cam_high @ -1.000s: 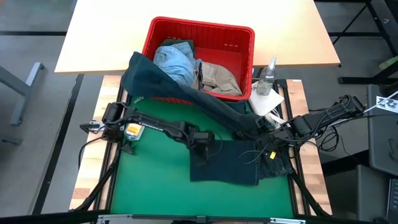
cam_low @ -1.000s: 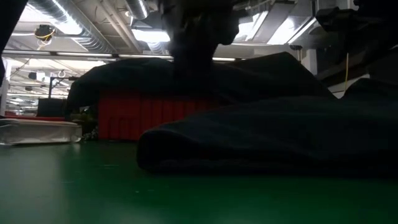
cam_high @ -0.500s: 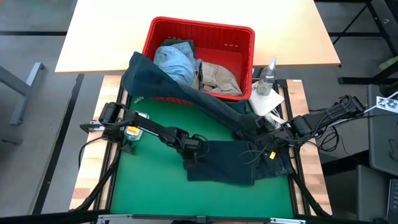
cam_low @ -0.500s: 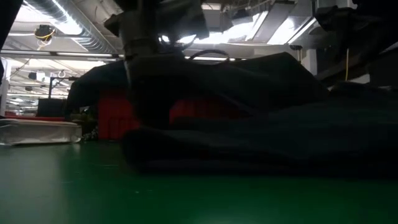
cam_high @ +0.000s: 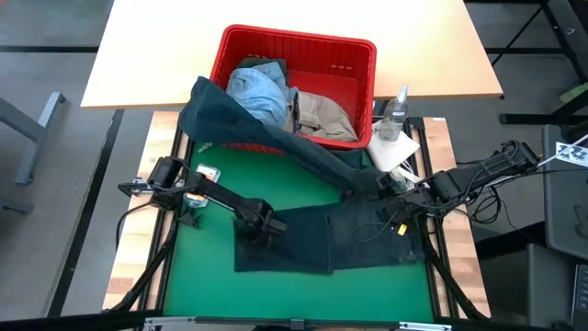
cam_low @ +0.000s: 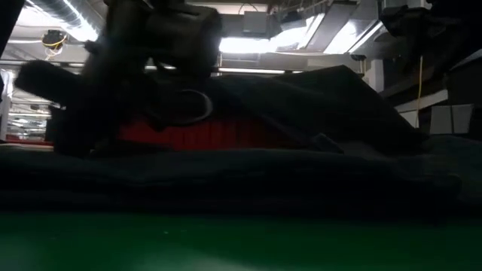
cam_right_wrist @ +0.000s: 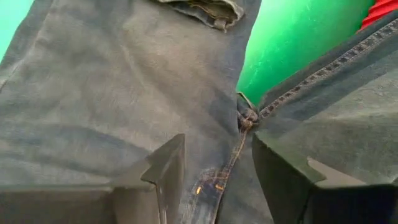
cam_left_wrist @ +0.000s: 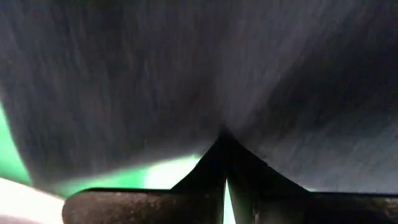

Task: Fold laundry
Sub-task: Fold the dark blue jeans

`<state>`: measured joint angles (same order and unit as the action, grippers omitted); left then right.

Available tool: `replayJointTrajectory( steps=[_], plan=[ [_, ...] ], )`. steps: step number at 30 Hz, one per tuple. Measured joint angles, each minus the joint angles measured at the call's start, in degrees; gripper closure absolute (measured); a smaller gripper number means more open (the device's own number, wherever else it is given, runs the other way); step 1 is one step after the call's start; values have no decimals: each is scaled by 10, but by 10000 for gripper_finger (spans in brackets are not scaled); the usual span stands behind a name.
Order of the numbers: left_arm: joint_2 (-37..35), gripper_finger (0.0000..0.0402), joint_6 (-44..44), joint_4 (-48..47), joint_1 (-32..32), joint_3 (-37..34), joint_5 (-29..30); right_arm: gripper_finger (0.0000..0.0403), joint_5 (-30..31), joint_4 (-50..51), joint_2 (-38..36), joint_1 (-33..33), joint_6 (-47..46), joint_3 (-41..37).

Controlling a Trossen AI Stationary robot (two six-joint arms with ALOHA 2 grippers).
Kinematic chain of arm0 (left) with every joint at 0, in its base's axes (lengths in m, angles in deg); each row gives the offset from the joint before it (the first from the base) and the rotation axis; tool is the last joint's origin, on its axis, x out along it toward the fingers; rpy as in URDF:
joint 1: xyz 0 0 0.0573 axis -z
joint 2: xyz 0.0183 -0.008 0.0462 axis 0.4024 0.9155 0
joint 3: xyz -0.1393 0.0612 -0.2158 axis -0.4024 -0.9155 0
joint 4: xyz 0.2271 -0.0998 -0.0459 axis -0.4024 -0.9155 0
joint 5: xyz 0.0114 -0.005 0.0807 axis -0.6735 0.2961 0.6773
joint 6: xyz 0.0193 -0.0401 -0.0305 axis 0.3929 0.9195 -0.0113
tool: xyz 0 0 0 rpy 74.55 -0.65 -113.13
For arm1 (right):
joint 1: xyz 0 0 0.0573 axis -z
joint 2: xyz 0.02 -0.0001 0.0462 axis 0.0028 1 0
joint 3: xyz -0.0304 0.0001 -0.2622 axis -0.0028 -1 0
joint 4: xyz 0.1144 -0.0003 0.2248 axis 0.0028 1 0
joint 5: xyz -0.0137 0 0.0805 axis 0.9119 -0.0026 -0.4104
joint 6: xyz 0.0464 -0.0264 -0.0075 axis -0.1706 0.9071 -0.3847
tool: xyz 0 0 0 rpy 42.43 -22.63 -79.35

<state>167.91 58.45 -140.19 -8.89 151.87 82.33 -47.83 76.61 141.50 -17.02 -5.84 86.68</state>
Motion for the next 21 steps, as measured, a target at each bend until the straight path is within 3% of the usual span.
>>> replayJointTrajectory(
  steps=[8,14,21],
  plan=[
    [-1,397,1,-97,38,2,-2,217,-14,0,0,0,0,0],
    [-4,397,5,-107,57,7,-4,217,-14,0,0,0,0,0],
    [-7,397,-1,-116,56,73,-1,217,-14,0,0,0,0,0]
  ],
)
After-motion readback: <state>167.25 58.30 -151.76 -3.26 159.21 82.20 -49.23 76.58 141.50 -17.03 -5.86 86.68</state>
